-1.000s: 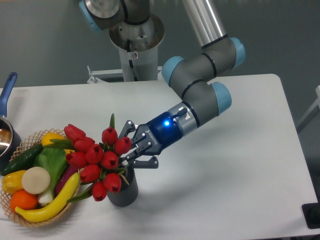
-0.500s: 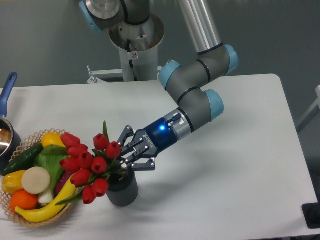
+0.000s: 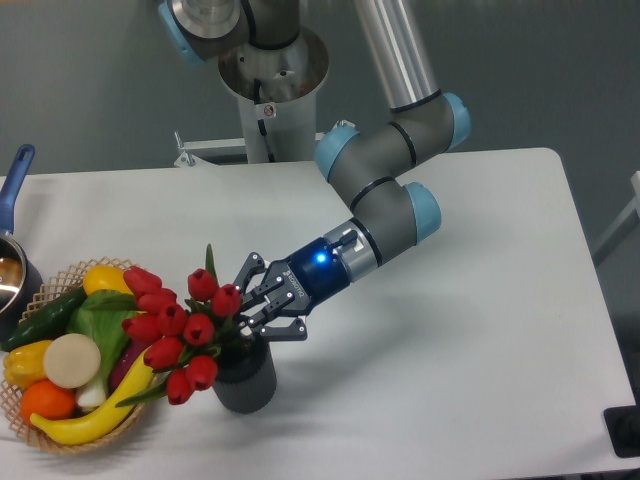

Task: Insert the flowers into the vase

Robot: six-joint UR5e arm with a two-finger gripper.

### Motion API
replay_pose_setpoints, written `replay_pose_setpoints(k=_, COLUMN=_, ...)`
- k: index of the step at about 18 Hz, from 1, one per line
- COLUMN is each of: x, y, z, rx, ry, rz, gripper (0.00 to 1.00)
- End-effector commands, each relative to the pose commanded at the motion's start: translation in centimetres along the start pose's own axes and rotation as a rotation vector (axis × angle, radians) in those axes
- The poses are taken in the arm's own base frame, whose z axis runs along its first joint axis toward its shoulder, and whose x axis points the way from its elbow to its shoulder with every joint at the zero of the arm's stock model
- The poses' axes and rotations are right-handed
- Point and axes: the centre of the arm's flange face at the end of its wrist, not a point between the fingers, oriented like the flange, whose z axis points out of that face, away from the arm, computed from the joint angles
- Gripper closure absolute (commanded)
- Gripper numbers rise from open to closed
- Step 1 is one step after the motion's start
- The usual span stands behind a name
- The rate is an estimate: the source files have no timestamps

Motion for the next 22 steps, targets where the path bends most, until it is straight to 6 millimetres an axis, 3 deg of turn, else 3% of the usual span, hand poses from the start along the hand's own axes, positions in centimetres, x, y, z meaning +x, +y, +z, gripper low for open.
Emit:
replay_pose_setpoints(k=2, x=-0.2, y=0.3, z=-0.1, rx=0.000, ry=-0.002, rz=0.020, gripper=0.50)
replay_pose_setpoints(k=4, x=-0.2, y=0.3, z=-0.1, rx=0.000, ry=-0.002, rz=0.023, gripper=0.41)
replay_pose_setpoints(k=6, x=-0.4, y=-0.1, z=-0.1, rx=0.000, ry=-0.003, rz=0.037, gripper=0.15)
replay_pose_setpoints(k=9, x=-0.6, y=-0.9, z=-0.4, rx=0.000, ry=-0.008, rz=0.055, gripper=0.01)
replay_pose_setpoints(k=12, x=-0.7, y=-3.8, z=-2.1, rx=-0.031, ry=-0.038, rz=0.125, gripper=0.00)
replay_pose_setpoints(k=14, x=-1.6, y=-6.4, z=-4.3, rx=-0.190, ry=-0.085, rz=0.193, gripper=0.00)
replay_pose_setpoints(k=16, x=-1.7, y=-8.0, z=-4.9, rx=-0.307, ry=-0.105, rz=0.238, gripper=0.00)
replay_pose_setpoints(k=22, x=-2.1, y=-11.3, z=-7.3, rx=-0.399, ry=-0.162, rz=0.306, gripper=0.00)
